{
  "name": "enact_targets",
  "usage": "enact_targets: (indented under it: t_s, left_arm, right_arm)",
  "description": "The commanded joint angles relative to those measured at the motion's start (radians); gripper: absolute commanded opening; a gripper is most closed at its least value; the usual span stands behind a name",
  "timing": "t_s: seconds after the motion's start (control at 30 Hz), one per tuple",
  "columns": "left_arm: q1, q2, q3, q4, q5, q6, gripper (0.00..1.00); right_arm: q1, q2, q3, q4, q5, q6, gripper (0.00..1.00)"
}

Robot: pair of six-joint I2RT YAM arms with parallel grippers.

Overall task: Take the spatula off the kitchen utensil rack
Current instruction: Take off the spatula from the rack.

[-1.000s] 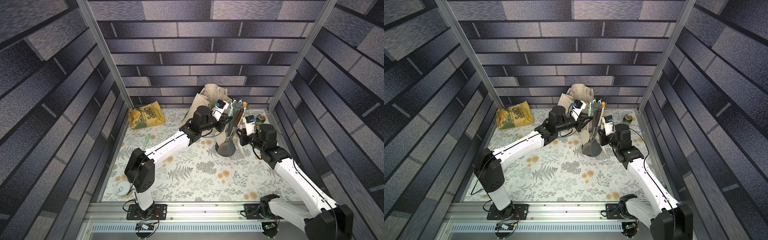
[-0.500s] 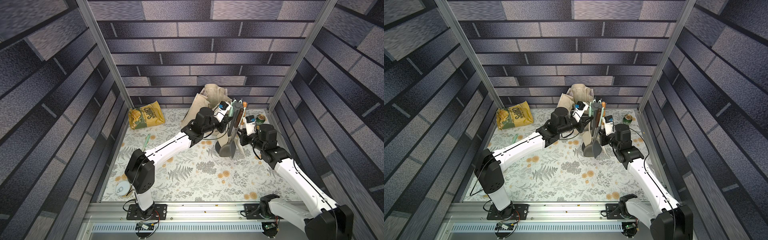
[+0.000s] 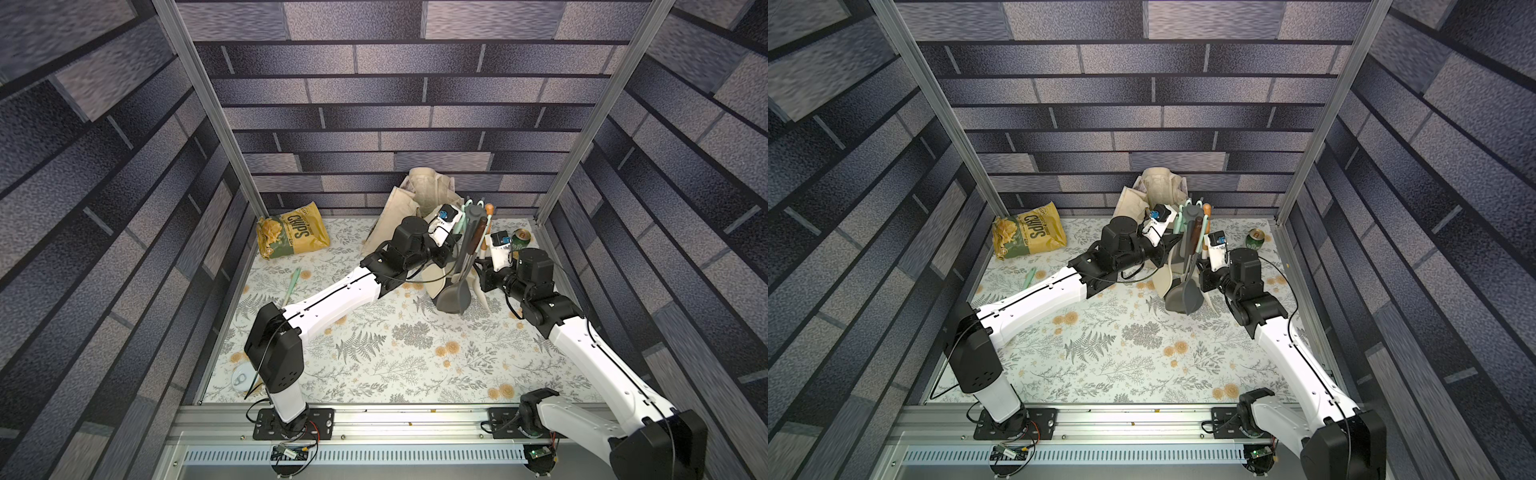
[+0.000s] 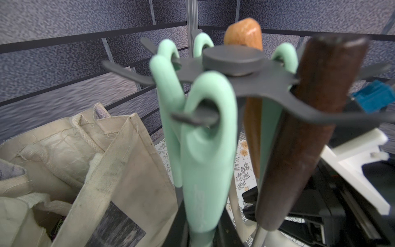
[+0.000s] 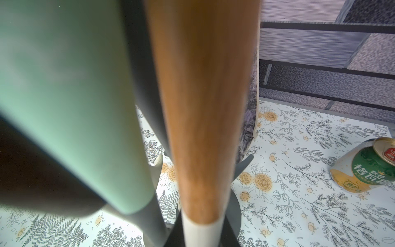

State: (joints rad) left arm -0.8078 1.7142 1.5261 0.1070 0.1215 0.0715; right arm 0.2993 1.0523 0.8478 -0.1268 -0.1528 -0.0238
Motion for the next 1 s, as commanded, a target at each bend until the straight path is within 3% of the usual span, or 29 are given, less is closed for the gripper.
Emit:
enact_targets:
  t_s: [0.0,0.97]
  left_arm:
    - [0.000,-0.060,-0.020,-0.007,-0.047,0.015,0.00]
    - [0.067,-0.149,-0.093,0.047,-0.137,-0.010,0.00]
  right_arm:
    - [0.011,-0.009,-0.018,-0.056,0.000,-0.006,0.09]
    - [0.013,-0.003,-0.014,-0.065,0.002,-0.008,0.09]
